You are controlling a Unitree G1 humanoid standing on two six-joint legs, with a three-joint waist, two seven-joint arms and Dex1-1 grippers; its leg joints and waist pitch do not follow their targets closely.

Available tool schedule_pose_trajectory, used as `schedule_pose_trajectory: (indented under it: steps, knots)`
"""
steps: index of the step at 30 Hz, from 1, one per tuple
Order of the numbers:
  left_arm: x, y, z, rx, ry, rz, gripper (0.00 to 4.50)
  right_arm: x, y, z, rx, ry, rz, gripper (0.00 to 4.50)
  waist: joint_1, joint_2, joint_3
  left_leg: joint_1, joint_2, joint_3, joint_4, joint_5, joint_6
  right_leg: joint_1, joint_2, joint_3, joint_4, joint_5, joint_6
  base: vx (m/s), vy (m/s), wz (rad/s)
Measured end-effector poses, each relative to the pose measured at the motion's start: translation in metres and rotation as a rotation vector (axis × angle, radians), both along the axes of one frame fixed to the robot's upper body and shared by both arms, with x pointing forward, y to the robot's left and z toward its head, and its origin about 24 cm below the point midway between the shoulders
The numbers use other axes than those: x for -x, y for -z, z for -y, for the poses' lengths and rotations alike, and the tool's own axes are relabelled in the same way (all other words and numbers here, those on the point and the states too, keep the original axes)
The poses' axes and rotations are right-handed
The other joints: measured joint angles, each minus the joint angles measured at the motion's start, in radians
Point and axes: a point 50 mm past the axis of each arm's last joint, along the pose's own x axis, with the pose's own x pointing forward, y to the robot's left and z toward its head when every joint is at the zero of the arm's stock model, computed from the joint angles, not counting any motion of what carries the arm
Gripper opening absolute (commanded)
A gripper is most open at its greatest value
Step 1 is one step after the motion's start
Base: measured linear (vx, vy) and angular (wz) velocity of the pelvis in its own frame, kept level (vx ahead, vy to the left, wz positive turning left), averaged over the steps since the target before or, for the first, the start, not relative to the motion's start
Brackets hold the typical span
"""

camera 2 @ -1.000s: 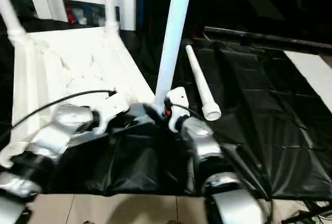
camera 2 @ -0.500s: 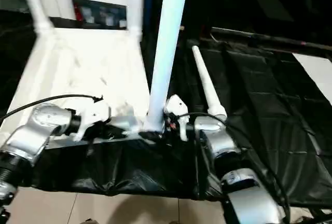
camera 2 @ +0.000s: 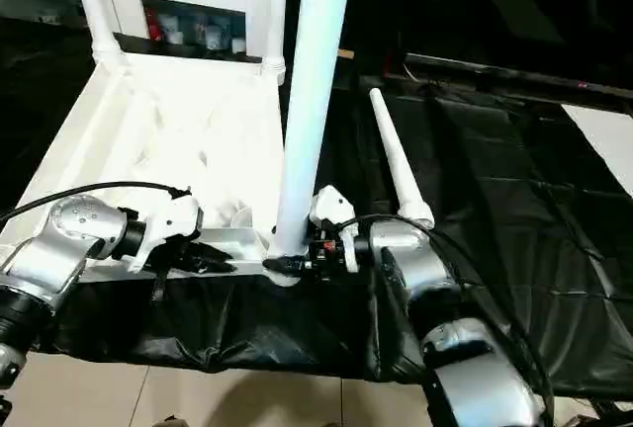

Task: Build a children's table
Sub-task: Rotate leg to tighten

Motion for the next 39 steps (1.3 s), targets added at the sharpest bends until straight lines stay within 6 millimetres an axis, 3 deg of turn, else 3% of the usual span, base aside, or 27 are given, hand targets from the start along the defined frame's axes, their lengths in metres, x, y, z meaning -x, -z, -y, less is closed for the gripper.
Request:
schedule_pose_trajectory:
  steps: [4,11,13,15,19,30,37,39]
  knots:
    - [-0.013,0.005,0.020,0.004,-0.158,0.056,0.00,-0.012,0.007,-0.007,-0.036,0.354,-0.003,2.74,-0.015,0.000,0.000,0.002,-0.001,-0.001,0.001,0.001,-0.002,0.000,0.000,0.001,0.000,-0.001,0.003,0.000,0.000,0.00]
    - [-0.018,0.008,0.043,0.013,-0.265,0.092,0.00,-0.022,0.007,-0.016,-0.045,0.609,0.009,2.74,-0.025,0.000,0.000,0.002,-0.001,-0.001,-0.001,0.001,-0.002,-0.001,0.000,0.000,0.000,-0.001,0.003,0.000,0.000,0.00]
    - [-0.018,0.007,0.044,0.008,-0.264,0.104,0.00,-0.022,0.006,-0.016,-0.052,0.626,0.018,3.30,-0.026,0.000,0.000,0.001,-0.001,-0.001,-0.001,0.001,-0.002,-0.002,0.000,0.000,0.000,0.001,0.001,0.000,0.000,0.00]
    - [-0.018,0.006,0.045,0.006,-0.258,0.112,0.00,-0.022,0.006,-0.016,-0.053,0.626,0.023,3.46,-0.025,0.000,0.000,0.000,-0.001,-0.001,-0.003,0.001,-0.002,-0.003,0.000,0.000,-0.001,0.001,0.000,0.000,0.000,0.00]
    - [-0.018,0.004,0.043,0.000,-0.243,0.125,0.00,-0.022,0.005,-0.017,-0.048,0.601,0.051,3.83,-0.027,0.000,0.000,-0.004,-0.001,0.000,-0.003,0.001,-0.002,-0.008,0.000,0.000,-0.001,0.001,0.000,0.000,0.000,0.00]
    - [-0.006,-0.002,0.013,0.004,-0.077,0.075,0.00,-0.012,-0.001,0.004,-0.017,0.166,0.050,3.83,-0.024,-0.001,0.000,-0.012,0.000,0.001,-0.003,0.001,-0.001,-0.014,0.001,-0.001,-0.001,0.001,-0.001,0.000,0.000,0.00]
    - [0.002,-0.004,0.001,0.011,0.025,0.012,0.00,-0.003,-0.006,0.007,0.024,-0.071,0.049,3.83,-0.008,-0.003,0.000,-0.012,0.000,0.001,-0.002,0.001,-0.001,-0.013,0.000,-0.001,-0.001,0.001,-0.001,0.000,0.000,0.00]
    - [0.004,-0.004,-0.001,0.001,0.055,-0.007,0.00,-0.002,-0.007,0.005,0.033,-0.125,0.046,3.59,-0.004,-0.003,-0.001,-0.012,0.000,0.001,-0.002,0.001,-0.001,-0.014,0.000,-0.001,-0.001,0.001,-0.001,0.000,0.000,0.00]
